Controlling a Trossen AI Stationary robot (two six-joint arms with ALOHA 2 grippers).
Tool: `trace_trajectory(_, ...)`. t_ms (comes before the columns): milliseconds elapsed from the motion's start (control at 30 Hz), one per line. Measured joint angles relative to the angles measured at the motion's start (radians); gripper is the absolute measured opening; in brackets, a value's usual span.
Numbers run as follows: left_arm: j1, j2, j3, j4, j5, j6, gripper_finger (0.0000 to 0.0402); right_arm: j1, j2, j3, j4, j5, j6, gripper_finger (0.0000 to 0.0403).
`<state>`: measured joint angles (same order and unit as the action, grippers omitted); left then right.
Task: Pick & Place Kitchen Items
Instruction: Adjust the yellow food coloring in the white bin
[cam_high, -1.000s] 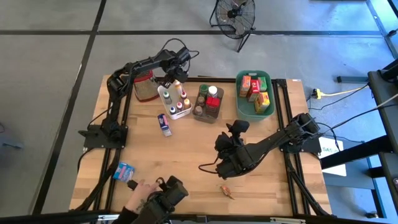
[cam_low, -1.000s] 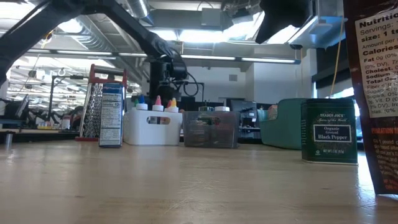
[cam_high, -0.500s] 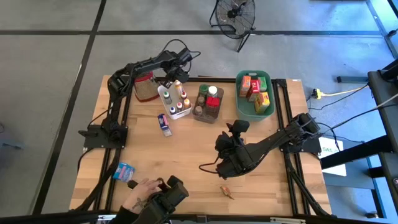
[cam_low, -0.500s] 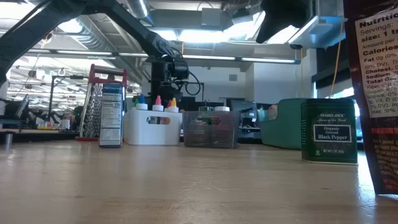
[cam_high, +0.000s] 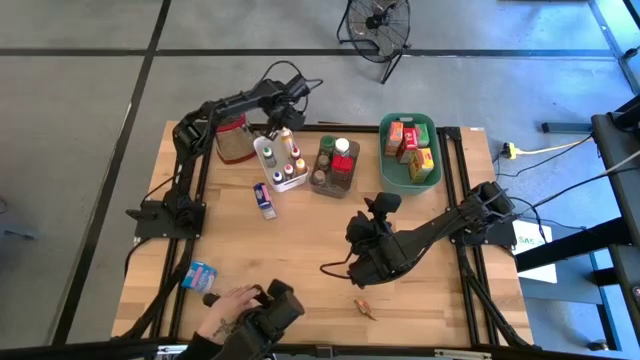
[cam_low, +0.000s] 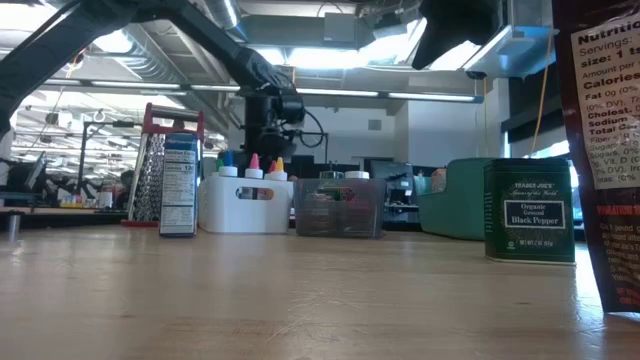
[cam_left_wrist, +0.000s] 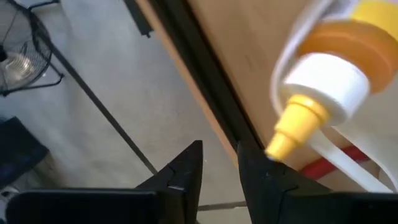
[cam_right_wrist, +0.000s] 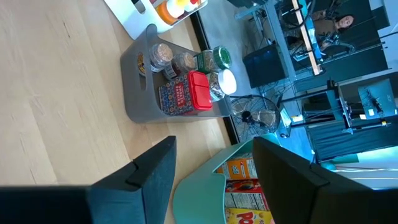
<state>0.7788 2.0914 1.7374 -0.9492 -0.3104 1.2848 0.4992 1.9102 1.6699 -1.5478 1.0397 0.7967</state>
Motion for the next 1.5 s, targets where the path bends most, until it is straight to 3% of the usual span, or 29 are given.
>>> trace_trajectory(200, 0.000, 0.000, 0.050, 0.000, 0.039, -0.106, 0.0114, 0.000, 0.000, 0.000, 0.000, 0.000, 0.000, 0.0213)
trace_trajectory(667, 0.000, -0.002, 0.059, 0.004, -0.095, -0.209, 0.0188, 0.000, 0.000, 0.000, 0.007, 0.000, 0.000, 0.0213)
trace_trajectory(933, -0.018, -0.009, 0.059, -0.106, -0.160, -0.096, 0.0207, 0.000, 0.000, 0.000, 0.010, -0.001, 0.000, 0.0213)
trace_trajectory(1100, -0.033, -0.054, 0.059, -0.126, -0.118, -0.096, 0.0207, 0.000, 0.001, -0.019, 0.015, -0.004, 0.000, 0.0213)
trace_trajectory(1500, -0.073, -0.133, 0.059, -0.191, 0.145, -0.093, 0.0207, 0.007, 0.001, -0.022, 0.022, -0.003, 0.003, 0.0213)
